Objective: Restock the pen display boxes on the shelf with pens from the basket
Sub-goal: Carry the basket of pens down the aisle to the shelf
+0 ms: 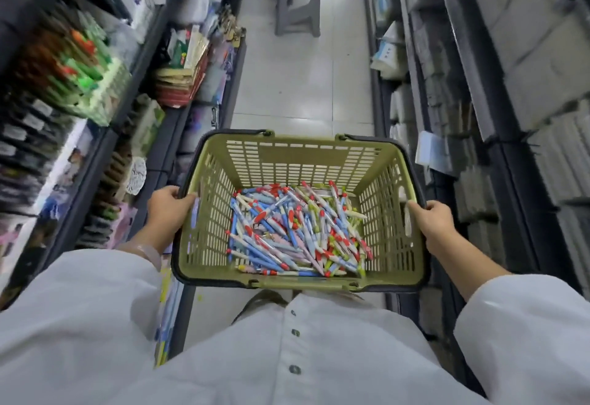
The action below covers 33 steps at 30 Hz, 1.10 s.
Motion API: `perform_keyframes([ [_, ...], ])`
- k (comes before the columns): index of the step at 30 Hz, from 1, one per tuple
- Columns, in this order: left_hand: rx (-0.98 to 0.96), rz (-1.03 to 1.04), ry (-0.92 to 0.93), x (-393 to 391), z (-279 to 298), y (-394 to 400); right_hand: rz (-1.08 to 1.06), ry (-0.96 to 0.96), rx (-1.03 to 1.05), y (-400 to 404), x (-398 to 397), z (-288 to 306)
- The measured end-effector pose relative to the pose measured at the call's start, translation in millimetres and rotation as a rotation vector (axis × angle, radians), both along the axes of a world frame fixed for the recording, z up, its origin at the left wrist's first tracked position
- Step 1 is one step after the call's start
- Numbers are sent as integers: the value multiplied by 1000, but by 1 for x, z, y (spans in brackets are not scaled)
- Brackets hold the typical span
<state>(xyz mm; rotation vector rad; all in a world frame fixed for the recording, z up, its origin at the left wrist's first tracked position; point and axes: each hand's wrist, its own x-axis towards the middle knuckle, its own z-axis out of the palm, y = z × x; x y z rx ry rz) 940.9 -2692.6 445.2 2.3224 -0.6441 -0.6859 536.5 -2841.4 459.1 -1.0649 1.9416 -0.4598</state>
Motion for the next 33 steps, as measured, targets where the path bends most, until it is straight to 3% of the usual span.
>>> perform_keyframes([
  [6,47,2,-28,73,15,-164,121,71,-45,-181,76,17],
  [13,96,-64,-66,177,-2,-388,76,125,-42,-396,169,0],
  [20,43,-71,-57,256,21,-583,0,139,-60,-580,255,17],
  [33,127,57,-122,387,21,-934,45,60,-34,-966,401,8],
])
